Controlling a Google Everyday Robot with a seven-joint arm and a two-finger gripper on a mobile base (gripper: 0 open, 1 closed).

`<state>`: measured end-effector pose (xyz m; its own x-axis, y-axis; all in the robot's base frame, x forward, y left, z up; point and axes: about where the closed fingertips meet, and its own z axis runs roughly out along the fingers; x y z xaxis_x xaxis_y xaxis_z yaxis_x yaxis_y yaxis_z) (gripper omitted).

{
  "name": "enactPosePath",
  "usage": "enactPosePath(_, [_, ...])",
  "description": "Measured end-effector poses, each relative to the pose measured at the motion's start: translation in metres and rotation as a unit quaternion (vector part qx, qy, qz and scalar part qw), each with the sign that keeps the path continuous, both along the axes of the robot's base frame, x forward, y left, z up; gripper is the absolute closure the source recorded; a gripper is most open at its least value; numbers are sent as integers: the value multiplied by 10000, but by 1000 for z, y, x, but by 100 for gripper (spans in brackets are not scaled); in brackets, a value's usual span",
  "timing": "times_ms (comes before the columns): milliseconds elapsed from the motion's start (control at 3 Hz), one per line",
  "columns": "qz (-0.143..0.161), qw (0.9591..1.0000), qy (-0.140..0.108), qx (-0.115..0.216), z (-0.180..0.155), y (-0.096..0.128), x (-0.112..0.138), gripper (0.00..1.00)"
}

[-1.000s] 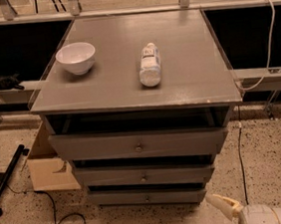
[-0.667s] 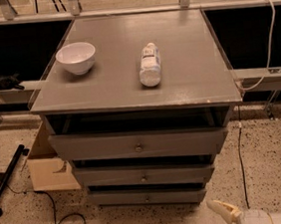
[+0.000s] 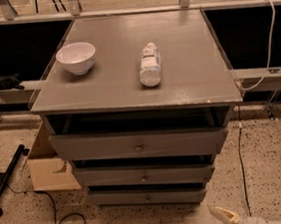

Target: Open bottom drawer

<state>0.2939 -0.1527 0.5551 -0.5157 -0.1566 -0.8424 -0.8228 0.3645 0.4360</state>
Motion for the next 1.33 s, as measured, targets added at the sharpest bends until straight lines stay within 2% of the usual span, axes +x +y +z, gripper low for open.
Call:
enactPosePath(333, [-95,9998,79,134,-9,20,7,0])
enactPosePath(667, [-194,9994,252,136,-29,41,18,0])
enactPosePath(1000, [-467,9981,387,108,-62,71,36,0])
enactPosePath(1333, [-472,9981,388,100,-62,71,36,0])
